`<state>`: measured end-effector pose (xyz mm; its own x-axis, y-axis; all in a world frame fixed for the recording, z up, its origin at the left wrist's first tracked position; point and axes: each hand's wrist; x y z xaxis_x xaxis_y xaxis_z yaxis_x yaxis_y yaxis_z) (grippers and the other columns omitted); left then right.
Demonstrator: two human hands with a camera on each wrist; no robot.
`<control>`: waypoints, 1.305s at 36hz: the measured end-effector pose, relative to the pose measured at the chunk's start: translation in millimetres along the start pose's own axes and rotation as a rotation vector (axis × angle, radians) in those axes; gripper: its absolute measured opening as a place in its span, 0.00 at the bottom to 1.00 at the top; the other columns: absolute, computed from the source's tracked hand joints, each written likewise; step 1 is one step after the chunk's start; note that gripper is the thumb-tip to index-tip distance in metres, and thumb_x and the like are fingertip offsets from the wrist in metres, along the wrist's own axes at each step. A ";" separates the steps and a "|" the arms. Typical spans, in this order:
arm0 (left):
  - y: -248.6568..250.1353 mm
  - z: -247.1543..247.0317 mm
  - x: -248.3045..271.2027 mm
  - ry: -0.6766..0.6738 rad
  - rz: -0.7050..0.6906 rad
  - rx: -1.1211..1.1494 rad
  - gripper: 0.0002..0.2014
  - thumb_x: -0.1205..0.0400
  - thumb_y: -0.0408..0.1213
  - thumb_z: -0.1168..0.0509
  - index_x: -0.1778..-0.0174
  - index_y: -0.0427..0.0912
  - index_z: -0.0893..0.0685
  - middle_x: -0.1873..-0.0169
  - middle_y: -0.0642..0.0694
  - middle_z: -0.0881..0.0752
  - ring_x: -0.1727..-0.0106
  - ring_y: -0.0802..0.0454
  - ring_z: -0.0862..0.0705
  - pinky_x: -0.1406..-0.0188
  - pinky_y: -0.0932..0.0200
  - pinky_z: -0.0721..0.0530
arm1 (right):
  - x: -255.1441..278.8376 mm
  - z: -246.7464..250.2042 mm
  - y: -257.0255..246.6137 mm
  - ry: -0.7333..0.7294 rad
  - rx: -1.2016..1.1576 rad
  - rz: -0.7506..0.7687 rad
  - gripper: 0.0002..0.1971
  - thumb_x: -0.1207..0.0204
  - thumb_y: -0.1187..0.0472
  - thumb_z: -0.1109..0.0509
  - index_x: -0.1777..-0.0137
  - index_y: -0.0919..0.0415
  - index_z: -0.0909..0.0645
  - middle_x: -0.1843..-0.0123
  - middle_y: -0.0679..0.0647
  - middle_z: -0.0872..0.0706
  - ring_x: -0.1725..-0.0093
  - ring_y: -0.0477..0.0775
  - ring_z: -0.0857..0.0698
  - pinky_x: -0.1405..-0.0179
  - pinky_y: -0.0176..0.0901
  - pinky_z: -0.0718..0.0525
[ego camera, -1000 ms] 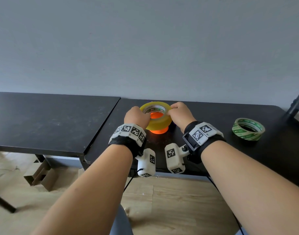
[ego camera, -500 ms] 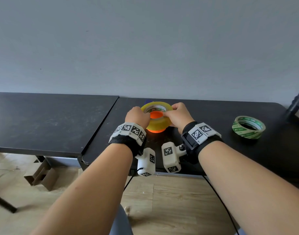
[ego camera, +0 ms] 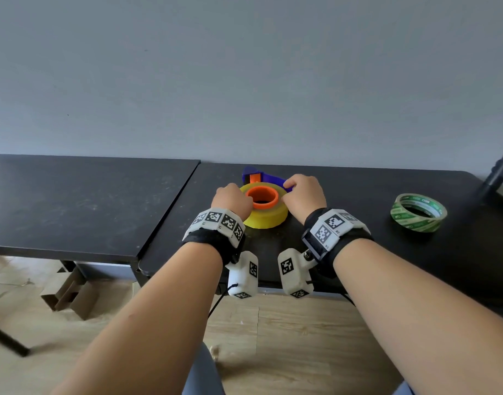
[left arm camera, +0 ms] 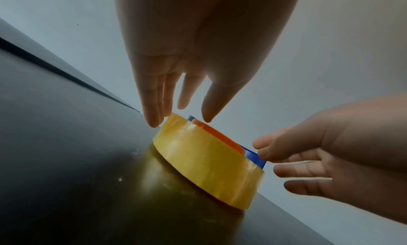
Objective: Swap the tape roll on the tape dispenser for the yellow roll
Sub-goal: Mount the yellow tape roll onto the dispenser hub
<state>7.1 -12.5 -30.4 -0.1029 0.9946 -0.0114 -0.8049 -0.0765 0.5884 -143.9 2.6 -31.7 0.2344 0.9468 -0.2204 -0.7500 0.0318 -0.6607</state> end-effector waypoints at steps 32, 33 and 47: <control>0.6 -6.4 -2.3 -0.086 0.078 0.055 0.13 0.15 0.28 0.46 0.49 0.29 0.15 0.48 0.34 0.15 0.54 0.44 0.22 0.53 0.52 0.21 | -6.4 7.0 3.7 -0.141 0.069 -0.084 0.10 0.27 0.57 0.30 0.63 0.61 0.26 0.71 0.51 0.29 0.72 0.50 0.27 0.76 0.41 0.35; 2.5 -6.2 -4.3 -0.091 0.080 0.058 0.13 0.15 0.28 0.46 0.49 0.30 0.15 0.50 0.35 0.15 0.54 0.42 0.20 0.56 0.53 0.23 | -6.6 8.0 5.2 -0.137 0.058 -0.085 0.10 0.27 0.57 0.29 0.63 0.61 0.26 0.71 0.51 0.28 0.72 0.50 0.27 0.76 0.41 0.35; 52.5 -3.9 -6.3 -0.133 -0.022 0.543 0.17 0.17 0.32 0.40 0.33 0.36 0.17 0.34 0.37 0.16 0.34 0.38 0.16 0.35 0.48 0.16 | 1.8 35.1 32.6 -0.123 -0.103 -0.163 0.10 0.30 0.59 0.31 0.57 0.67 0.17 0.61 0.64 0.11 0.54 0.67 0.11 0.51 0.56 0.14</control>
<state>-36.8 -23.1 -2.6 0.0140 0.9985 0.0529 -0.3861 -0.0434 0.9214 -189.7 16.5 -28.5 0.2660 0.9638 -0.0197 -0.6396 0.1612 -0.7516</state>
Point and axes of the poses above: each hand's wrist, its own x-axis away from the middle knuckle, its own z-axis out of the back of the hand, y = z × x
